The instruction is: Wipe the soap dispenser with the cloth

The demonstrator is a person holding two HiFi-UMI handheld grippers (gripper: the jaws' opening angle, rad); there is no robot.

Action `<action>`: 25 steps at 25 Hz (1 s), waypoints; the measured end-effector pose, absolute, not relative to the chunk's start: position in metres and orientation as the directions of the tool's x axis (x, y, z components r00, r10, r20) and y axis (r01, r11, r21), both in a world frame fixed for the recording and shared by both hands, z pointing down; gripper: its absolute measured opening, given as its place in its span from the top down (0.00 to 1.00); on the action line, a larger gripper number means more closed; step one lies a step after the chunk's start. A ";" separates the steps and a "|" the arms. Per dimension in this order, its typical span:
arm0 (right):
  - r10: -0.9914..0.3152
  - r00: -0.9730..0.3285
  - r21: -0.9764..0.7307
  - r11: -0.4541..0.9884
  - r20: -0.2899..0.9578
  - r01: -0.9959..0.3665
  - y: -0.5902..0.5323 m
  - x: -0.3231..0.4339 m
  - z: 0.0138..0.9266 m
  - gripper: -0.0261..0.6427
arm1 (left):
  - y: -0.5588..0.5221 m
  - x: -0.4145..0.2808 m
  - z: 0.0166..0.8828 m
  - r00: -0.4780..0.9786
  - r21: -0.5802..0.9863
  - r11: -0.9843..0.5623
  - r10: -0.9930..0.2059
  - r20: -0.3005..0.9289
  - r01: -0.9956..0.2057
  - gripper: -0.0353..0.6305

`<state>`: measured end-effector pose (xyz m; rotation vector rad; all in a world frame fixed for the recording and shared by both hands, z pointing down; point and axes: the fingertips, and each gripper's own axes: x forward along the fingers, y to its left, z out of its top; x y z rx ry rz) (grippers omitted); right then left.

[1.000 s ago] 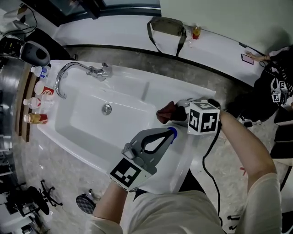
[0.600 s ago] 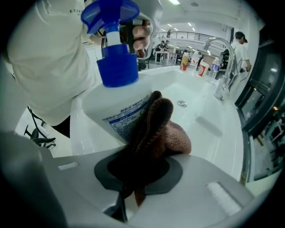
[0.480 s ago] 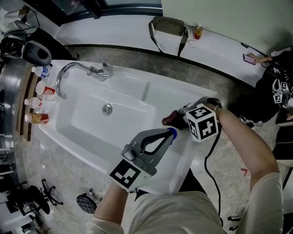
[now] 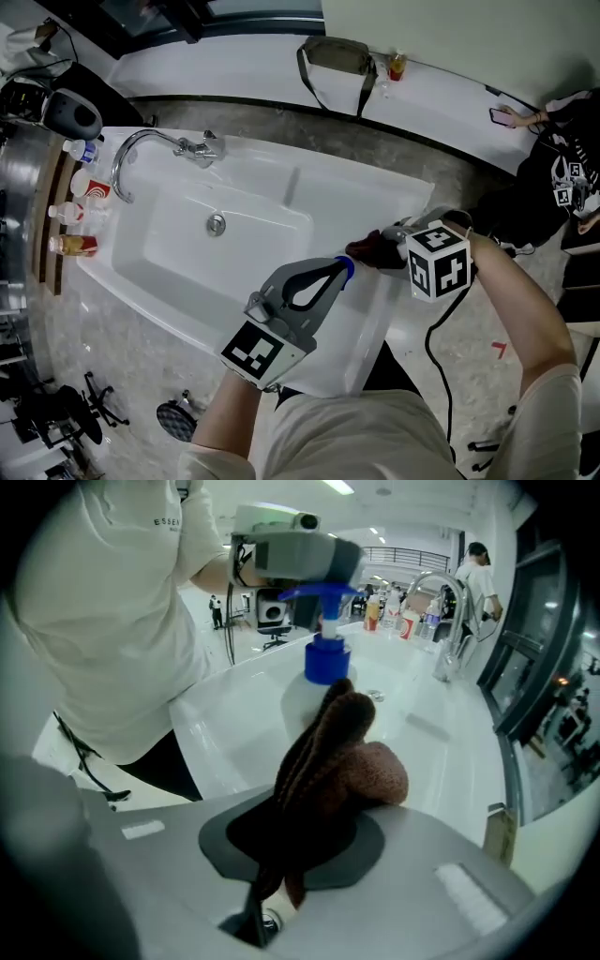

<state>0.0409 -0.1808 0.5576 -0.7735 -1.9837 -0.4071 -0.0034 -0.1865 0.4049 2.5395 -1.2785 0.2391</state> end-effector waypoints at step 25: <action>0.036 -0.664 -0.024 0.999 0.747 0.027 -0.183 0.039 0.524 0.84 | -0.186 -0.010 0.399 0.583 0.140 -0.566 -0.783 0.216 -0.812 0.95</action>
